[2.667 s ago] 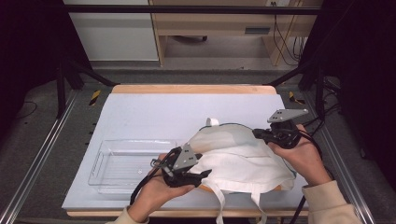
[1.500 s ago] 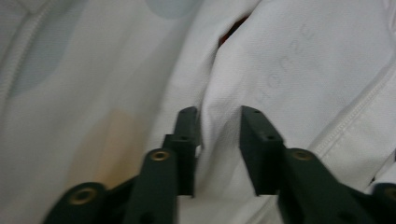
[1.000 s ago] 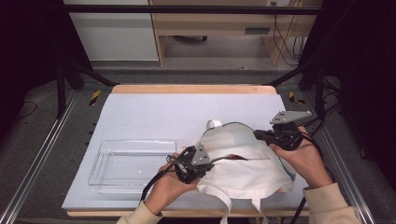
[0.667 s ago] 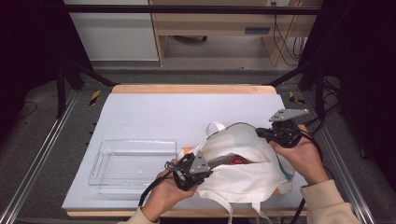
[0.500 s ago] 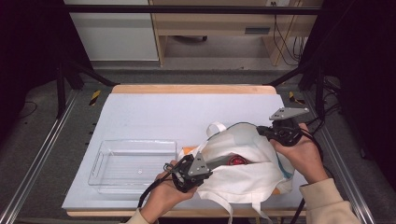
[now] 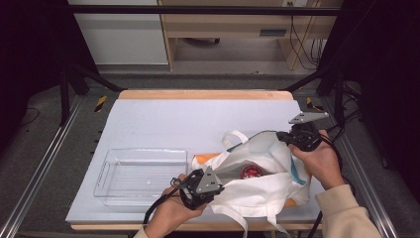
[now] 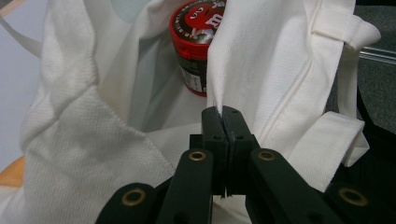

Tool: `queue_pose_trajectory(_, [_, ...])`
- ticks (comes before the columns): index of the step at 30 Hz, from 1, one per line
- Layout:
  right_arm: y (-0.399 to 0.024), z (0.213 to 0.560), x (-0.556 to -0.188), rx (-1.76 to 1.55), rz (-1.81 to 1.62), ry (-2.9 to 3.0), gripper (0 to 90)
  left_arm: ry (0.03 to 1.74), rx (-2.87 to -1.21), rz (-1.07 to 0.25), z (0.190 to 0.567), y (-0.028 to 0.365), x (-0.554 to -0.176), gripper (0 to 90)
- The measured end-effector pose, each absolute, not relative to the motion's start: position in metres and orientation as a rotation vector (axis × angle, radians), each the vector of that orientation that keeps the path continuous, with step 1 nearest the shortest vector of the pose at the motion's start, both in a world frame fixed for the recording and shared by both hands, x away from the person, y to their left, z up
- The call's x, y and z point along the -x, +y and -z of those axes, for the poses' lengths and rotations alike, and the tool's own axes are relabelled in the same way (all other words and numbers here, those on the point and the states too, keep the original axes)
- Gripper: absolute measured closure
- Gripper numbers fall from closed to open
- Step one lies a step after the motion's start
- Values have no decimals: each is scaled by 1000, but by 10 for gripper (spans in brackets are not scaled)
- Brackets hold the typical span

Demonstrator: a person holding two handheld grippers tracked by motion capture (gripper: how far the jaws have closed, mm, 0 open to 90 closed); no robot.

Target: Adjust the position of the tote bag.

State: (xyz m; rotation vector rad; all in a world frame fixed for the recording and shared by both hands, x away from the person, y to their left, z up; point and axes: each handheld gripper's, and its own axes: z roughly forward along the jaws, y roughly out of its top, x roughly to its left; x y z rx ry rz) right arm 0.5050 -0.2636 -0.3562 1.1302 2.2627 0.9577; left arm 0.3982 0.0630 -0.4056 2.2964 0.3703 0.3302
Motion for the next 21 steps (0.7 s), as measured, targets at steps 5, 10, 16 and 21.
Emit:
queue_pose_trajectory(5, [-265, 363, -510, -1149, -939, 2260, 884, 369, -2300, -327, 409, 65, -396, 897])
queue_pose_trajectory(10, [-268, 370, -514, -1182, -936, 2254, 885, 358, -2307, -322, 411, 66, -395, 898])
queue_pose_trajectory(16, [-273, 381, -517, -1247, -939, 2243, 885, 350, -2318, -331, 414, 66, -392, 898])
queue_pose_trajectory(21, [-276, 389, -519, -1276, -936, 2244, 885, 348, -2319, -326, 415, 66, -391, 898])
